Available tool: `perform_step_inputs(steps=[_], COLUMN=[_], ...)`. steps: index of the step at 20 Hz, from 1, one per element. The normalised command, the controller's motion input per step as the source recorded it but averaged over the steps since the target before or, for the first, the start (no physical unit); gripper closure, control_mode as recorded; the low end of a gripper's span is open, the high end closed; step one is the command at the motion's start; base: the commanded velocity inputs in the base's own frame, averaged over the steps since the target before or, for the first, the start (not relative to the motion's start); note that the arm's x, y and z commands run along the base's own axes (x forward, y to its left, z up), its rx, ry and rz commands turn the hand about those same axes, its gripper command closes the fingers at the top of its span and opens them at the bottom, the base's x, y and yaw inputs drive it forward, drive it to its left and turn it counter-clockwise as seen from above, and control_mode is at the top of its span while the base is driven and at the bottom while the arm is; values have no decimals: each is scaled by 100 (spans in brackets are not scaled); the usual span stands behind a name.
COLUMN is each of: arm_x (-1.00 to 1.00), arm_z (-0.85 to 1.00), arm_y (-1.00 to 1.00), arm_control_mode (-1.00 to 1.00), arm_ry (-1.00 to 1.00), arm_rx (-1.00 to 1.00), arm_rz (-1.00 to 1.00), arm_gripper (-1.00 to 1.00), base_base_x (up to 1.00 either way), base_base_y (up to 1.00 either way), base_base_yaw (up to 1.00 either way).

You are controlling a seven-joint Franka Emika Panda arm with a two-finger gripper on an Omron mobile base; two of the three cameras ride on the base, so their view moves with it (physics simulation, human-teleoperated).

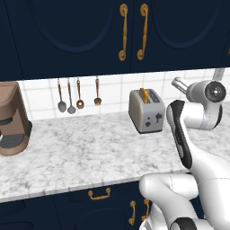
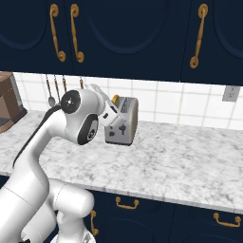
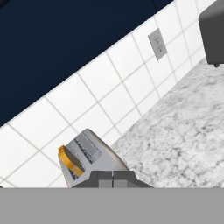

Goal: Start the toaster. Once the lever pops up, take the bread to the plate on the dining counter.

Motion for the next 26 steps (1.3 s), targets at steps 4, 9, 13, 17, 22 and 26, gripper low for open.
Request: perform_step_inputs(steps=[4, 9, 13, 17, 22, 26], arm_x=[0, 0, 0, 0, 0, 0], arm_z=[0, 0, 0, 0, 0, 0], arm_y=[0, 0, 0, 0, 0, 0], arm_control_mode=[-100, -100, -100, -100, -100, -100], arm_ry=[0, 0, 0, 0, 0, 0], arm_rx=[0, 0, 0, 0, 0, 0], arm_rz=[0, 0, 0, 0, 0, 0], arm_gripper=[100, 100, 100, 100, 100, 100], base_base_x=[0, 0, 0, 0, 0, 0], base_base_y=[0, 0, 0, 0, 0, 0], base_base_yaw=[0, 0, 0, 0, 0, 0])
